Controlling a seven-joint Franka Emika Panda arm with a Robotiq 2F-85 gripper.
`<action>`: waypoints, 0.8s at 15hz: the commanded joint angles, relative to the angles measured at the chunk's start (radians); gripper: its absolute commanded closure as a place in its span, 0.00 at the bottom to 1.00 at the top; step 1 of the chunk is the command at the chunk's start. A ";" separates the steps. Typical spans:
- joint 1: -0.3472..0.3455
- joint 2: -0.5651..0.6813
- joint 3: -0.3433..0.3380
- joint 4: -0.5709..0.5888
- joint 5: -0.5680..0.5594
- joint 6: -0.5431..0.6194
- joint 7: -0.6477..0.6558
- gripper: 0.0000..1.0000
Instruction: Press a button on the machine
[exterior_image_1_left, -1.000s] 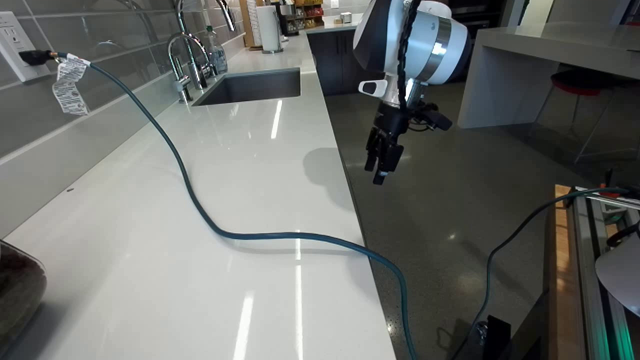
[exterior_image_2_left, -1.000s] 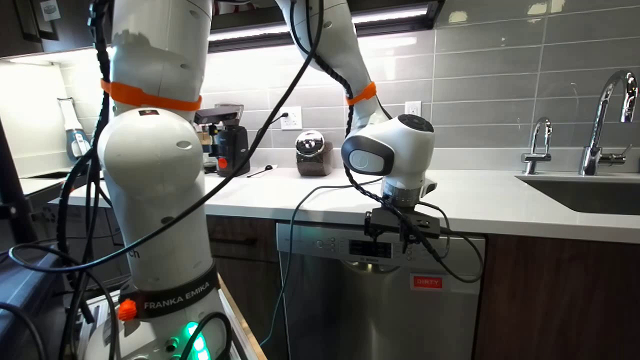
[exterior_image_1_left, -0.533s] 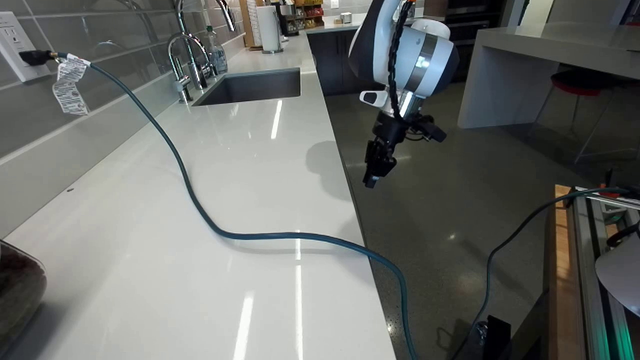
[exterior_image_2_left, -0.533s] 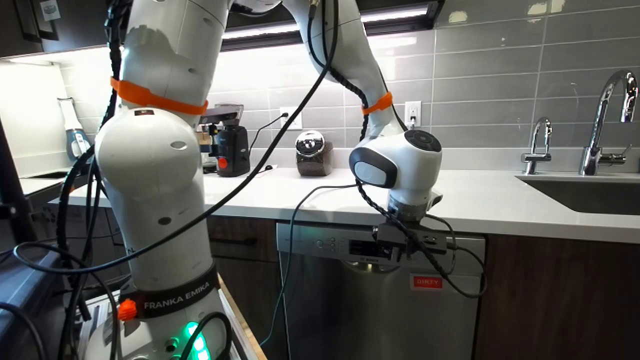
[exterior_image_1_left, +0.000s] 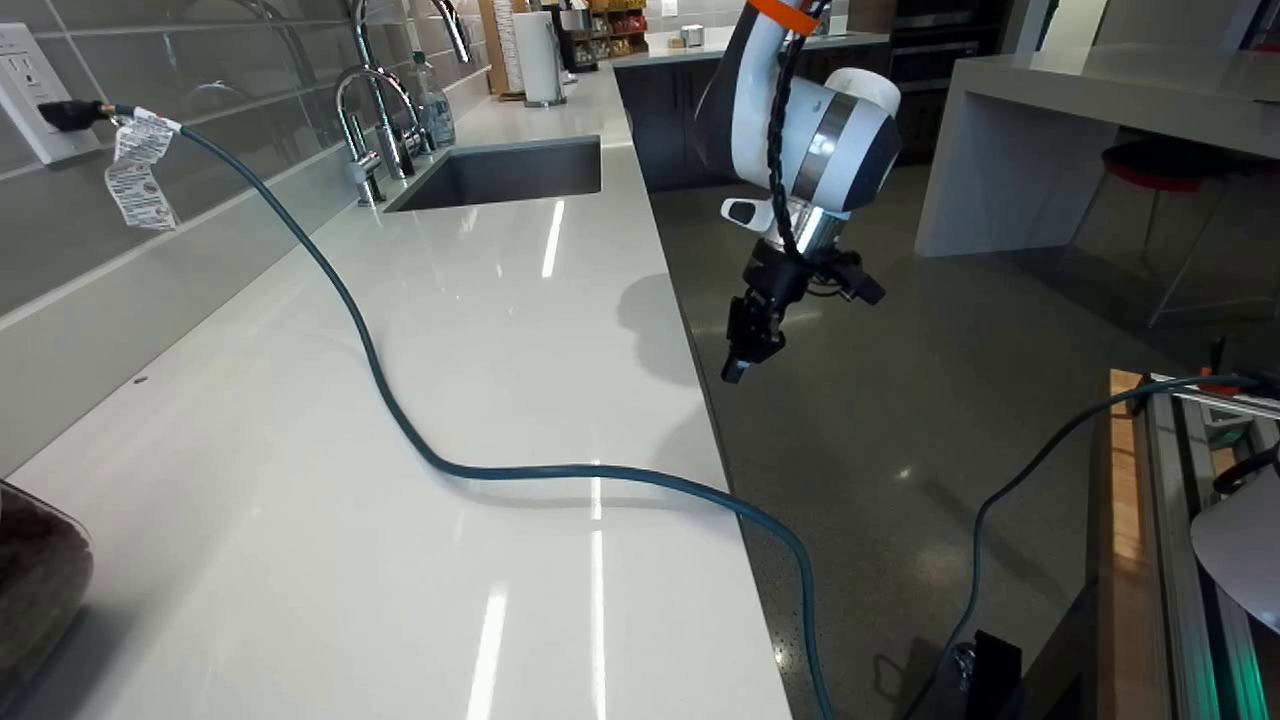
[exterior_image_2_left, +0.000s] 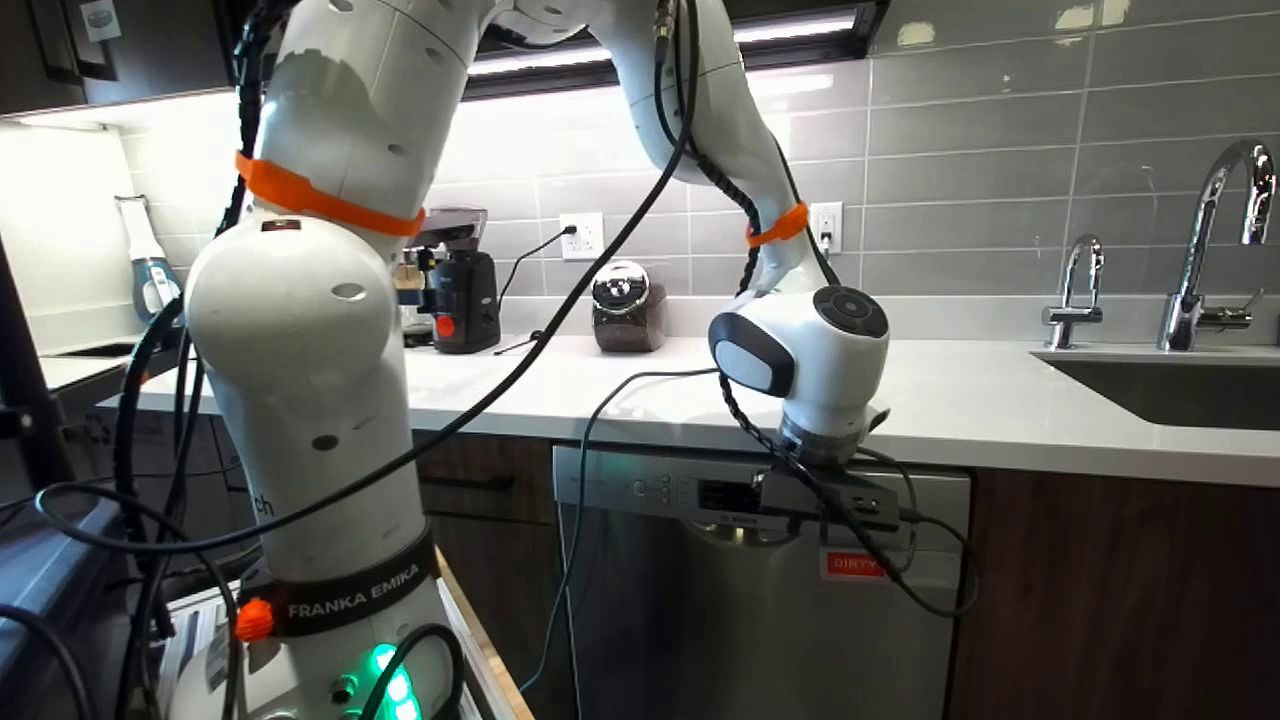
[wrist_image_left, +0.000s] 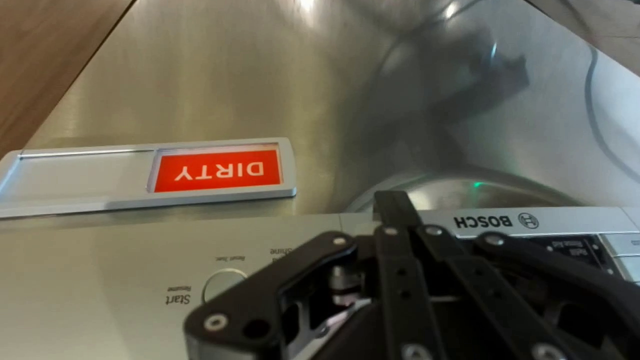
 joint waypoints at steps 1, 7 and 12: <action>-0.023 0.048 0.023 0.039 0.084 -0.002 -0.085 1.00; -0.028 0.074 0.029 0.063 0.135 -0.012 -0.123 1.00; -0.027 0.087 0.030 0.074 0.144 -0.018 -0.126 1.00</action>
